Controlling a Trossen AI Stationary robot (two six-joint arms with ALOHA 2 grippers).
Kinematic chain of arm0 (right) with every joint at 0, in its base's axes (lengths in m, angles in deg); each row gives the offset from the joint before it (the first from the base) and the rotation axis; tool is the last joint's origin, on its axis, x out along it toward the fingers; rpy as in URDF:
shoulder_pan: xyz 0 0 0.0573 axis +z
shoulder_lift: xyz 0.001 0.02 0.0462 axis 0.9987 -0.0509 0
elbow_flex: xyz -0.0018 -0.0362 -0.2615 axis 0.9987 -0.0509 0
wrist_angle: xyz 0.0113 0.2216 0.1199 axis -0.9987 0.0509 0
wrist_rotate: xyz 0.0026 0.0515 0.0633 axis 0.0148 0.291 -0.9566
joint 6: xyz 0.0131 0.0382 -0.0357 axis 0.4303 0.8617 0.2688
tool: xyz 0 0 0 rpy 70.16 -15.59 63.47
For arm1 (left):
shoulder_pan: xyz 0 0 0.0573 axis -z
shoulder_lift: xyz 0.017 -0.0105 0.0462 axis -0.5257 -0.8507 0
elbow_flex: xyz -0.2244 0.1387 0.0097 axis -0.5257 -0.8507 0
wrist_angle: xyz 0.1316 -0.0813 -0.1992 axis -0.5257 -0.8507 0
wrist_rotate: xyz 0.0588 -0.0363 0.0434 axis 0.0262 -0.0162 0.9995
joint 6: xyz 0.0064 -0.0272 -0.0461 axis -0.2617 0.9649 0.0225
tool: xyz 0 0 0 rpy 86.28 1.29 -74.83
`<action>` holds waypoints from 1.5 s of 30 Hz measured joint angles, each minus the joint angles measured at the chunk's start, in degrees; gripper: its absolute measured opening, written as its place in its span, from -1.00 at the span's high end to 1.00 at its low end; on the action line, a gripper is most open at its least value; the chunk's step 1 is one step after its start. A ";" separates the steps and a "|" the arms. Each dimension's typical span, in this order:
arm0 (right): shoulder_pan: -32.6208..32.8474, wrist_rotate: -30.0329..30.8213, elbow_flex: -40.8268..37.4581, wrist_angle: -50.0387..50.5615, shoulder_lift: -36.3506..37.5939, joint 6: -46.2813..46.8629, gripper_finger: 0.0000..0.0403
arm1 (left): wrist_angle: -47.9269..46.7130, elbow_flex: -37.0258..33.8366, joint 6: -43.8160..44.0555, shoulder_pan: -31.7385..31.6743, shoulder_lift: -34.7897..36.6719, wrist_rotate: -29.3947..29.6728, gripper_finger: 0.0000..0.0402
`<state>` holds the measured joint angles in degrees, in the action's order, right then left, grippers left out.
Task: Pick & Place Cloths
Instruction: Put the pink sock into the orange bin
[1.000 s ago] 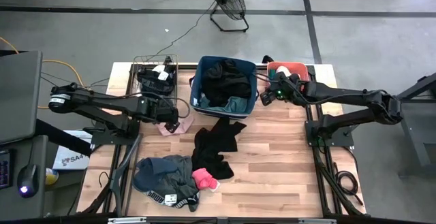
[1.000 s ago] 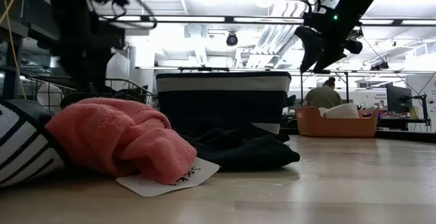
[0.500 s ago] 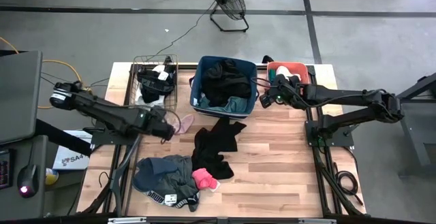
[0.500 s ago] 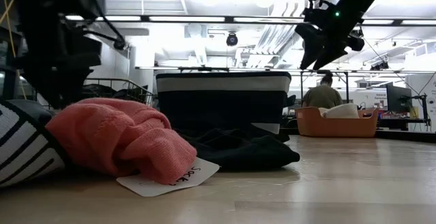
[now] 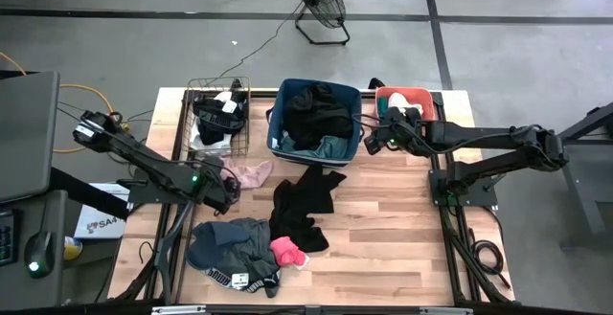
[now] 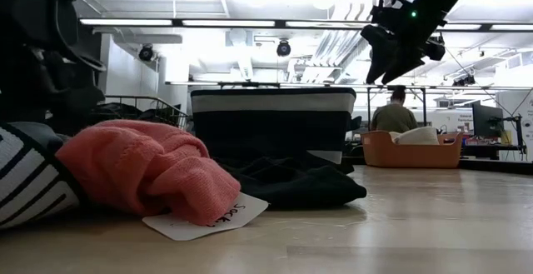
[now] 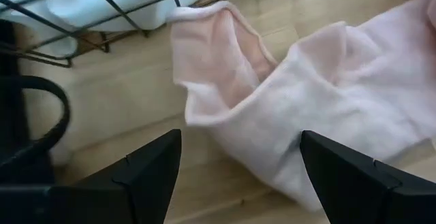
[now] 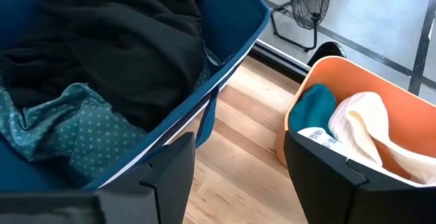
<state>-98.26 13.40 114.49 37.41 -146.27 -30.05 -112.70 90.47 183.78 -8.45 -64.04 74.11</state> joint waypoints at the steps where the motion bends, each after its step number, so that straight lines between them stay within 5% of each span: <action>1: 0.00 0.00 0.00 0.00 0.00 0.00 -0.08 | 1.38 -0.59 -0.02 0.01 0.00 0.45 -0.46; 15: 0.00 0.00 0.00 -0.15 0.00 0.02 -0.08 | 14.77 -3.90 -4.52 0.02 0.00 4.51 -0.41; 21: 0.00 -0.02 0.00 -0.15 0.00 0.02 -0.08 | 16.84 -3.91 -7.68 0.00 0.00 4.50 -0.03; 31: 0.03 -0.36 0.00 -0.15 0.00 0.04 -0.08 | 20.64 -3.91 -17.66 0.00 0.00 4.10 0.93; 45: 6.61 -0.92 0.00 -6.22 -0.02 -2.21 -0.08 | 24.93 8.94 -51.29 0.01 0.09 6.43 0.98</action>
<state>-91.65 12.47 114.49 31.19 -146.29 -32.26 -87.77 99.40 132.49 -8.44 -63.95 80.54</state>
